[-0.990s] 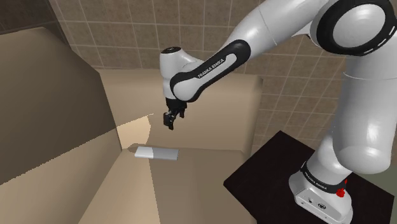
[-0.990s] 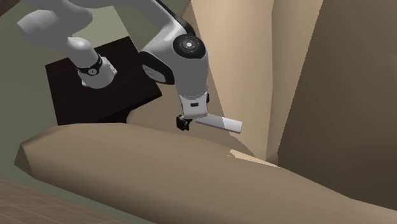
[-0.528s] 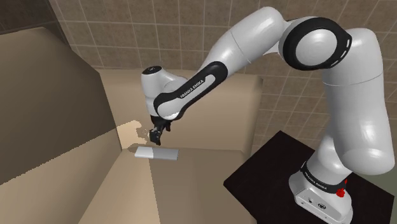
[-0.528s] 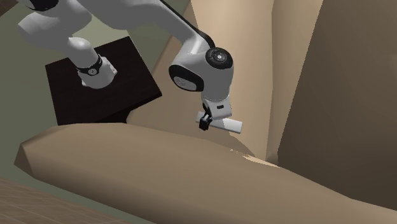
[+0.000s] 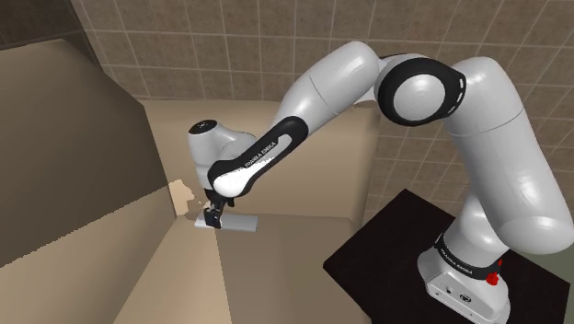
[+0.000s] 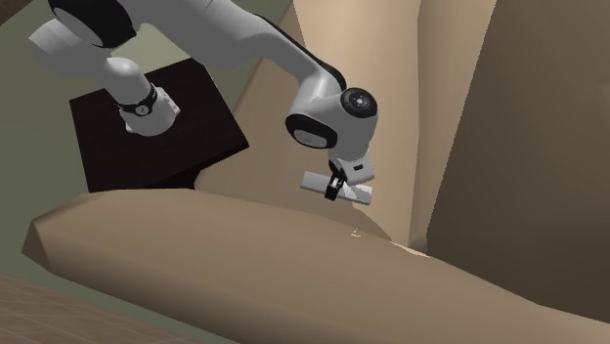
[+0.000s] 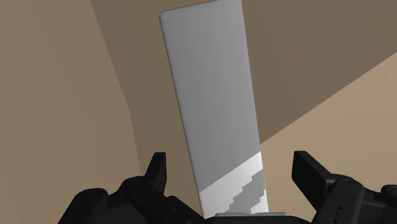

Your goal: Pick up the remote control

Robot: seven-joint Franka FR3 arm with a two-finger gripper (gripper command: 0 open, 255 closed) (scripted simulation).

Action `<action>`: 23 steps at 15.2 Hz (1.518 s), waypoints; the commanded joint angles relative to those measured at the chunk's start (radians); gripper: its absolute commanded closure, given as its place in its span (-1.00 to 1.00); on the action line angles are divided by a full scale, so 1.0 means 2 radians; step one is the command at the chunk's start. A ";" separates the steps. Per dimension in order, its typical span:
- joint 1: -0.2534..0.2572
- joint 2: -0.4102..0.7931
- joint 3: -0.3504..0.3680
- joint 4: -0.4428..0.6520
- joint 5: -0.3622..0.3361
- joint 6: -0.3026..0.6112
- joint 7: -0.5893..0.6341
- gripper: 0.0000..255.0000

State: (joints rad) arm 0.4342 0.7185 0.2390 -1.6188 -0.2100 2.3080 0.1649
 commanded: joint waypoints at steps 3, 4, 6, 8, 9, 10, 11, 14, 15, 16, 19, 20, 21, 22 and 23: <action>0.003 0.021 -0.004 0.006 -0.005 0.015 0.002 -1.00; 0.004 0.029 -0.006 0.008 -0.006 0.021 0.002 -1.00; 0.004 0.029 -0.006 0.008 -0.006 0.021 0.002 -1.00; 0.004 0.028 -0.006 0.006 -0.006 0.023 0.003 1.00; 0.004 0.028 -0.006 0.006 -0.006 0.022 0.003 1.00; 0.004 0.028 -0.006 0.006 -0.006 0.023 0.003 1.00; 0.004 0.028 -0.006 0.005 -0.006 0.023 0.003 1.00; 0.004 0.027 -0.006 0.005 -0.006 0.022 0.003 1.00; 0.004 0.027 -0.006 0.005 -0.006 0.022 0.003 1.00; 0.004 0.029 -0.006 0.008 -0.006 0.021 0.002 1.00; 0.002 0.014 -0.003 0.005 -0.003 0.009 0.001 1.00; 0.001 0.010 -0.002 0.004 -0.002 0.005 0.000 1.00; 0.001 0.005 -0.001 0.004 -0.001 0.001 0.000 1.00; 0.000 0.001 0.000 0.004 0.000 -0.003 -0.001 1.00; -0.001 -0.004 0.001 0.003 0.001 -0.007 -0.002 1.00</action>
State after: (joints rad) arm 0.4357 0.7227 0.2391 -1.6091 -0.2102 2.3027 0.1641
